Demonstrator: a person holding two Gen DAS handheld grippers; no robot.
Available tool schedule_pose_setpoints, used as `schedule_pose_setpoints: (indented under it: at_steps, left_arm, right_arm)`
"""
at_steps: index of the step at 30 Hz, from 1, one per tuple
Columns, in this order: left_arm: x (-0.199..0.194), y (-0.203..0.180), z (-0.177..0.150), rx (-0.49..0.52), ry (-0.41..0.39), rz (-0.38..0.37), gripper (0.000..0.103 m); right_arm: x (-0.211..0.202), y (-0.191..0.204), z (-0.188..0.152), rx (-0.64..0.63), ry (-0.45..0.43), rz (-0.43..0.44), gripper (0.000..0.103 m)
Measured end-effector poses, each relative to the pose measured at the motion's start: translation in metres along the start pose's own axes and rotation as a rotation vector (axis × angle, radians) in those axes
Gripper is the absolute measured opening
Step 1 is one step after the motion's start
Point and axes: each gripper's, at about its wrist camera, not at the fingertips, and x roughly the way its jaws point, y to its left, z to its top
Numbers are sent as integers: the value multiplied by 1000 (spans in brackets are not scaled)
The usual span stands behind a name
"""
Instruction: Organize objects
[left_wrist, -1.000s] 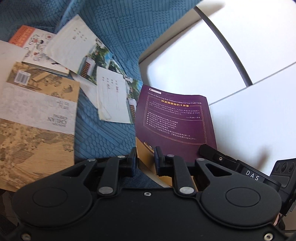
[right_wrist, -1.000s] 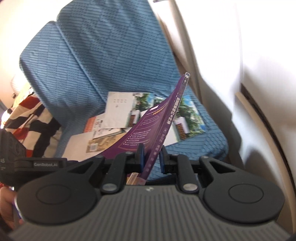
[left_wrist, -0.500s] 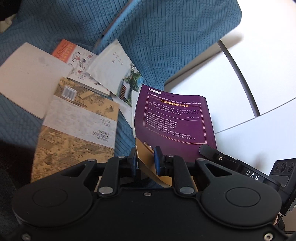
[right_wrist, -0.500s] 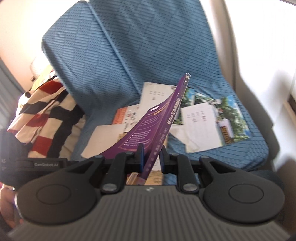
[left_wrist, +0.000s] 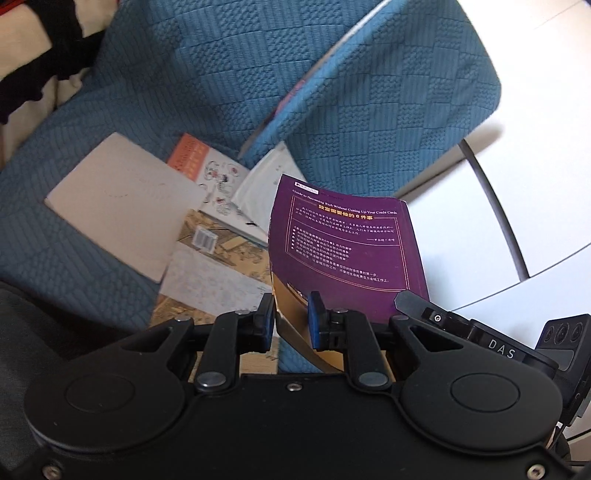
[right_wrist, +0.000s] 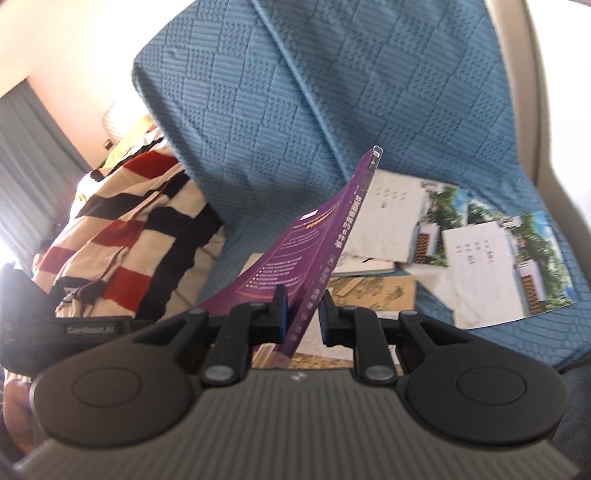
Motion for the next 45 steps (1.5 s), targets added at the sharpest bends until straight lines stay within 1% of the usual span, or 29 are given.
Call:
schedule_pose_setpoints:
  at_steps: [4, 12, 15, 17, 18, 22, 26, 30, 33, 37, 39, 40, 43, 45]
  left_arm:
    - [8, 23, -8, -30, 20, 50, 17]
    - [38, 64, -33, -79, 81, 136, 17]
    - [52, 75, -42, -80, 116, 155, 17]
    - [60, 81, -47, -92, 138, 160, 17]
    - [63, 82, -50, -99, 145, 163, 17]
    - [75, 78, -60, -58, 168, 207, 18]
    - [84, 85, -66, -96, 182, 224, 17]
    - [91, 89, -69, -104, 195, 247, 17]
    - [93, 90, -70, -105, 203, 249, 18]
    - [92, 90, -69, -102, 210, 253, 21]
    - [90, 88, -67, -95, 210, 258, 26]
    - [89, 87, -66, -89, 205, 265, 26]
    - [82, 85, -61, -101, 194, 242, 27]
    - [76, 81, -58, -93, 179, 250, 27]
  right_arm:
    - [27, 0, -11, 8, 58, 20, 20]
    - [78, -16, -48, 47, 163, 40, 20]
    - [90, -25, -61, 58, 186, 49, 20]
    - [95, -30, -70, 50, 184, 49, 20]
    - [97, -32, -74, 49, 184, 49, 20]
    - [104, -41, -81, 65, 214, 21, 21]
    - [110, -47, -89, 71, 234, -4, 23]
    - [118, -51, -97, 69, 262, -37, 26]
    - [123, -54, -101, 73, 281, -57, 28]
    - [127, -59, -101, 82, 327, -103, 36]
    - [128, -59, -101, 68, 357, -143, 33]
    - [127, -57, -101, 57, 352, -136, 33]
    - [120, -52, -96, 58, 344, -127, 34]
    - [115, -45, -91, 37, 325, -129, 34]
